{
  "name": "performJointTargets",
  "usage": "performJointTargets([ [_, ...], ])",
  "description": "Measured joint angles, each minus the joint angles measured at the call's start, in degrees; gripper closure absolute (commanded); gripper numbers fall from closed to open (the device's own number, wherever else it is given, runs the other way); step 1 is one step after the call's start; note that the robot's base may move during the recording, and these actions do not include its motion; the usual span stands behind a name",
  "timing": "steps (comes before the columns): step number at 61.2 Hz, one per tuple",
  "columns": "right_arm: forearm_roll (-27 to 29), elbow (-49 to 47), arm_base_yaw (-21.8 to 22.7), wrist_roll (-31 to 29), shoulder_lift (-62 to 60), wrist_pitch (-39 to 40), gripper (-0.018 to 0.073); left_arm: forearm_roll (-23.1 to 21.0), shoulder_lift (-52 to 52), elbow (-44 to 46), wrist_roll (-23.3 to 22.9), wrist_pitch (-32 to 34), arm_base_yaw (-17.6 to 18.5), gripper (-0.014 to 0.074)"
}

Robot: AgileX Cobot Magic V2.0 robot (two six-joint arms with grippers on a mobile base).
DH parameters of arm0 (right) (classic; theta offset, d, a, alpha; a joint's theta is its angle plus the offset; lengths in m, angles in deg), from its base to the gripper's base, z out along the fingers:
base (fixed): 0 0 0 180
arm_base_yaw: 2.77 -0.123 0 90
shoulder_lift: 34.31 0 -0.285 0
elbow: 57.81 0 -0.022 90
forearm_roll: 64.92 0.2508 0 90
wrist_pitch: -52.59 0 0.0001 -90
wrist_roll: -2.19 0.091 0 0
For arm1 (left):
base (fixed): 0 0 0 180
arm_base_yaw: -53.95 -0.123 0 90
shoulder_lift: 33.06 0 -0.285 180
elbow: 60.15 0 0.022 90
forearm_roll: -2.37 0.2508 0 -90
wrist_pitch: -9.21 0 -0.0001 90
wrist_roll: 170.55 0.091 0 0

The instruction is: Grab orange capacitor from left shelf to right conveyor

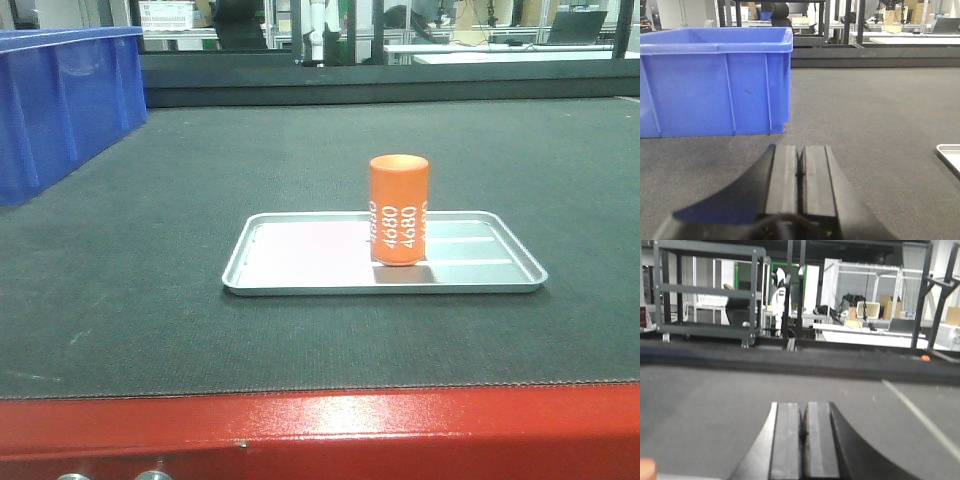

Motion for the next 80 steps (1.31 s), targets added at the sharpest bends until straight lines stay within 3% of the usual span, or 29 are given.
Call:
performJointTargets([
  [13,1.6,12.4,0.1,0.2,-7.3,-1.2,0.0512,0.0,0.0,0.0,0.0,0.0,0.0,0.0701],
  [26,5.4,18.2,0.1,0.2,-7.3,0.4,0.0512,0.0,0.0,0.0,0.0,0.0,0.0,0.0701],
  [64,5.4,18.6,0.0,0.2,-10.6,0.4,0.0512,0.0,0.0,0.0,0.0,0.0,0.0,0.0701],
  [80,5.4,18.6,-2.6,0.2,-10.6,1.7,0.0512,0.0,0.0,0.0,0.0,0.0,0.0,0.0701],
])
